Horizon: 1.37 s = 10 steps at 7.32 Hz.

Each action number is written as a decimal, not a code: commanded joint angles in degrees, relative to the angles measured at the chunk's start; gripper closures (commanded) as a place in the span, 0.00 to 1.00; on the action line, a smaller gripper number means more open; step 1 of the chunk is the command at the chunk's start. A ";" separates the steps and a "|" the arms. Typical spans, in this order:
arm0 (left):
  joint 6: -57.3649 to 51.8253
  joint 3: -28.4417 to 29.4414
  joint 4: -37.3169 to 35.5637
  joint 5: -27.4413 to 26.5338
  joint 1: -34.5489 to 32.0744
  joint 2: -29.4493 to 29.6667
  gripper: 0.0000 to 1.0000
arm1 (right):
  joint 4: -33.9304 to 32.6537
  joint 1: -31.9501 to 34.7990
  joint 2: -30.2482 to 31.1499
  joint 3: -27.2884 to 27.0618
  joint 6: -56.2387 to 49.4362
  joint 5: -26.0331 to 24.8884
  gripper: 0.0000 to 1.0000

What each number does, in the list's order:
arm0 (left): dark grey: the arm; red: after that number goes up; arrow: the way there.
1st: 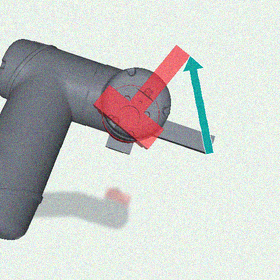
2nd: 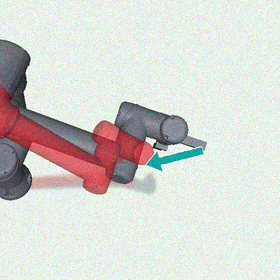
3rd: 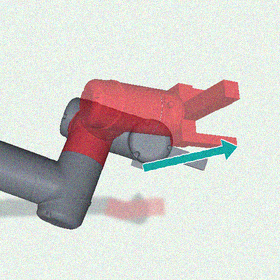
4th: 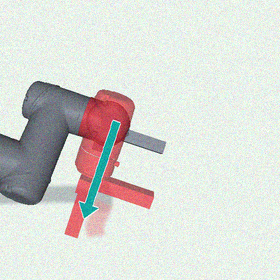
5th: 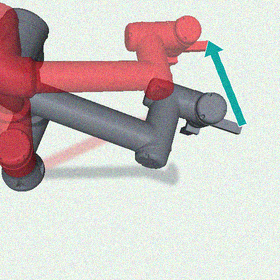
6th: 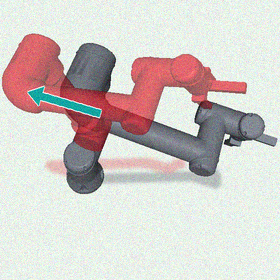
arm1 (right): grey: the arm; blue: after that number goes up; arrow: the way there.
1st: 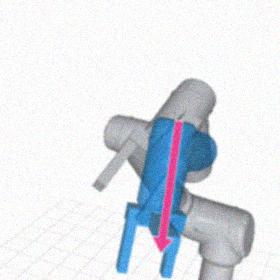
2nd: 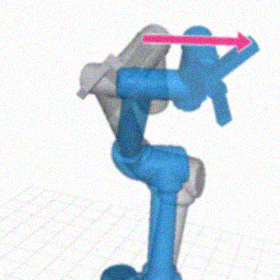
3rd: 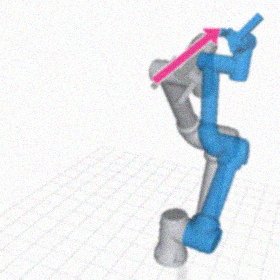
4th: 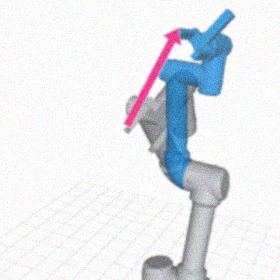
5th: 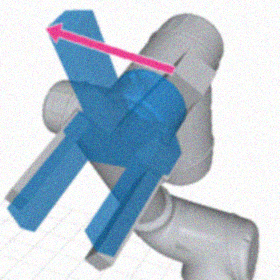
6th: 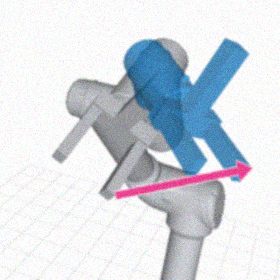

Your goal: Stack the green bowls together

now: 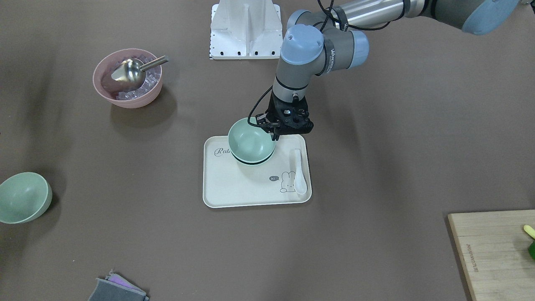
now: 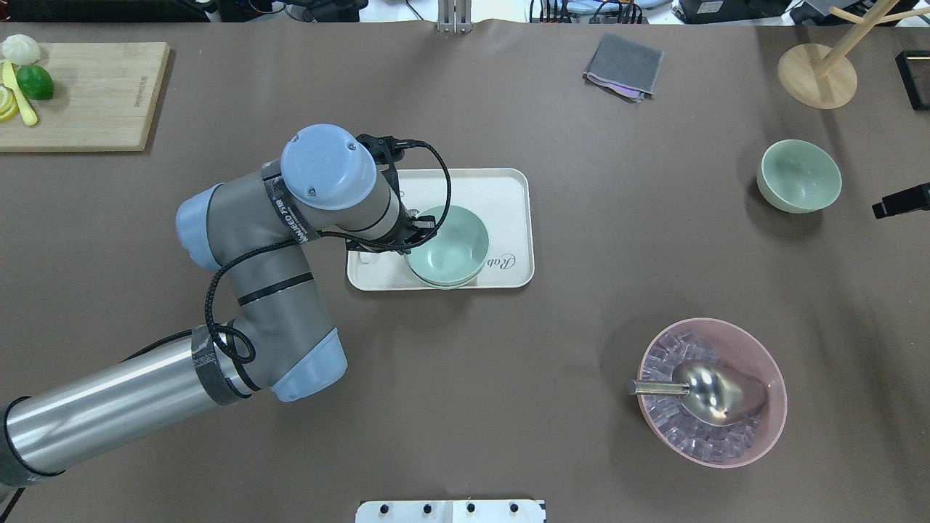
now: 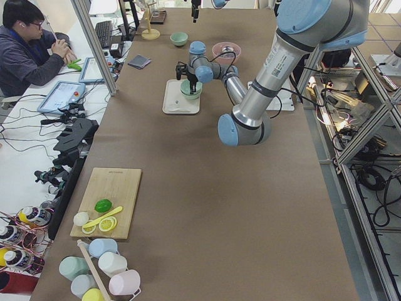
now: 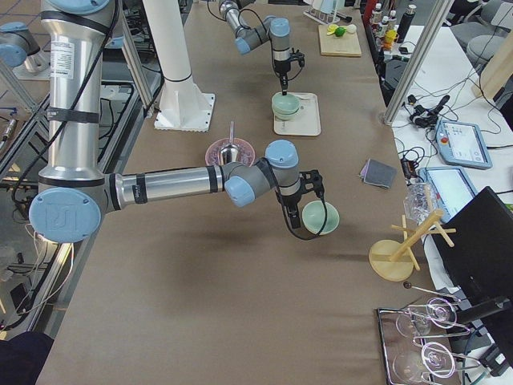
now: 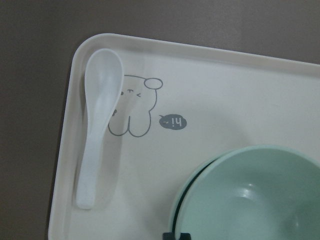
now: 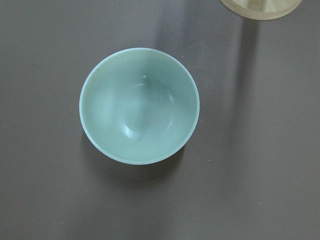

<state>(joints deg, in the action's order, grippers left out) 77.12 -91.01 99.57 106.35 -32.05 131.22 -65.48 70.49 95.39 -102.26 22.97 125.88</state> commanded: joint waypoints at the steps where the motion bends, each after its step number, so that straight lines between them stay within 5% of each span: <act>1: 0.22 -0.04 0.10 -0.18 0.23 0.00 1.00 | 0.00 0.00 0.14 -0.14 -0.03 -0.02 0.00; 10: 0.31 0.13 0.19 -1.31 0.23 -0.17 1.00 | 0.00 0.00 0.41 -0.31 0.06 0.07 0.00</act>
<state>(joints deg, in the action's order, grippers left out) 77.36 -90.88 99.72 105.52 -31.81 131.05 -65.44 70.49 95.80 -102.57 23.02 125.95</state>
